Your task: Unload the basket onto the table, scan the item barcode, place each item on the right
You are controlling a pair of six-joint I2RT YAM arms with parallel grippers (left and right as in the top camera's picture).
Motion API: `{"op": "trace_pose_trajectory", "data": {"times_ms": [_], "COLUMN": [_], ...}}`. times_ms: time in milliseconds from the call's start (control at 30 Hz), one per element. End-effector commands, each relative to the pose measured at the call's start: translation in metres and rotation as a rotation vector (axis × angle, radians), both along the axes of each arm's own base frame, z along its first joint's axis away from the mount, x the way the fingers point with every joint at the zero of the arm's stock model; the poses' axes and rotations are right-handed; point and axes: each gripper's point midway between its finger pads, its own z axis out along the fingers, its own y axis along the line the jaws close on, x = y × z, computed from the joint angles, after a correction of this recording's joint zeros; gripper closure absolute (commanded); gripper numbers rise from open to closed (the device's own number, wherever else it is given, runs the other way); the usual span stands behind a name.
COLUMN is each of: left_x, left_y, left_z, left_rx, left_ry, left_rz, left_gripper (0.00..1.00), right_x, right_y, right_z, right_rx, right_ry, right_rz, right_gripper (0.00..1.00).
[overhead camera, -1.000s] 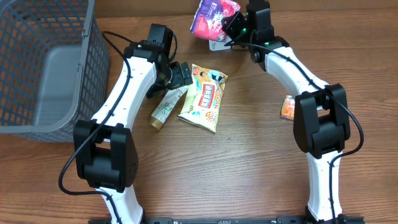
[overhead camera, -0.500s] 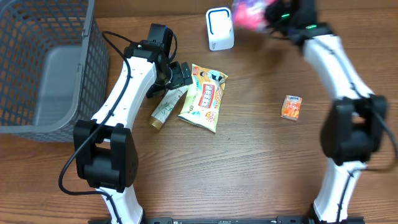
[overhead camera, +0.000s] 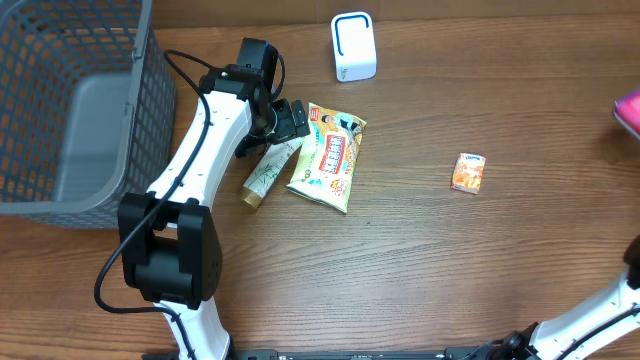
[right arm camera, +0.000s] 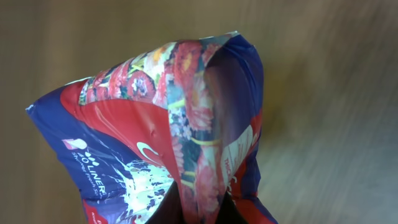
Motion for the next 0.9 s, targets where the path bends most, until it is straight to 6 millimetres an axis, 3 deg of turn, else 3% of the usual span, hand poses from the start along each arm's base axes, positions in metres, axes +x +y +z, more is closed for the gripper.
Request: {"op": "trace_pose_trajectory", "data": {"times_ms": [0, 33, 67, 100, 167, 233, 367, 400, 467, 533, 600, 633, 700, 867], "left_x": [0.005, 0.005, 0.005, 0.005, 0.005, 0.005, 0.005, 0.005, 0.005, 0.005, 0.005, 0.005, 0.005, 0.005], "left_y": [-0.001, -0.001, -0.001, -0.001, -0.001, -0.001, -0.001, -0.001, -0.001, -0.001, -0.001, 0.0, 0.0, -0.001], "left_z": [0.007, 0.007, 0.007, 0.007, 0.007, 0.007, 0.007, 0.007, 0.007, 0.007, 0.007, 0.007, 0.007, 0.007], "left_rx": [0.006, 0.006, 0.006, 0.006, 0.006, 0.006, 0.006, 0.006, 0.006, 0.006, 0.006, 0.006, 0.006, 0.006], "left_ry": [-0.026, -0.026, -0.026, -0.026, -0.026, -0.026, -0.026, -0.026, -0.026, -0.026, -0.026, -0.026, -0.026, -0.026], "left_rz": [-0.018, -0.019, -0.019, -0.019, -0.019, -0.019, -0.019, -0.019, -0.019, -0.019, -0.018, -0.017, -0.015, -0.019], "left_gripper": [0.0, 0.0, 0.0, 0.0, 0.0, 0.0, 0.0, 0.0, 0.0, 0.0, 0.0, 0.0, 0.0, 0.0], "right_x": [-0.026, -0.03, -0.034, -0.037, -0.035, -0.035, -0.04, -0.043, -0.048, -0.062, -0.077, -0.096, -0.12, -0.116], "right_y": [-0.03, -0.034, -0.039, -0.042, -0.037, -0.033, -0.019, -0.009, 0.018, 0.066, 0.091, 0.116, 0.148, 0.2], "right_z": [-0.011, -0.011, -0.011, -0.008, -0.002, 0.016, 0.076, 0.1, 0.136, 0.167, 0.18, 0.188, 0.194, 0.229], "right_rx": [-0.038, -0.042, -0.045, -0.034, 0.023, 0.059, 0.048, 0.04, 0.047, 0.113, 0.157, 0.209, 0.275, 0.27], "right_ry": [0.059, 0.06, 0.06, 0.04, -0.013, -0.074, -0.167, -0.199, -0.262, -0.314, -0.313, -0.291, -0.248, -0.36], "right_rz": [-0.046, -0.046, -0.045, -0.028, -0.011, 0.002, 0.027, 0.045, 0.12, 0.221, 0.228, 0.227, 0.219, 0.377], "right_gripper": [0.82, 0.71, 0.46, 0.12, 0.0, 0.0, 0.0, 0.0, 0.0, 0.0, 0.0, 0.0, 0.0, 0.0]}}
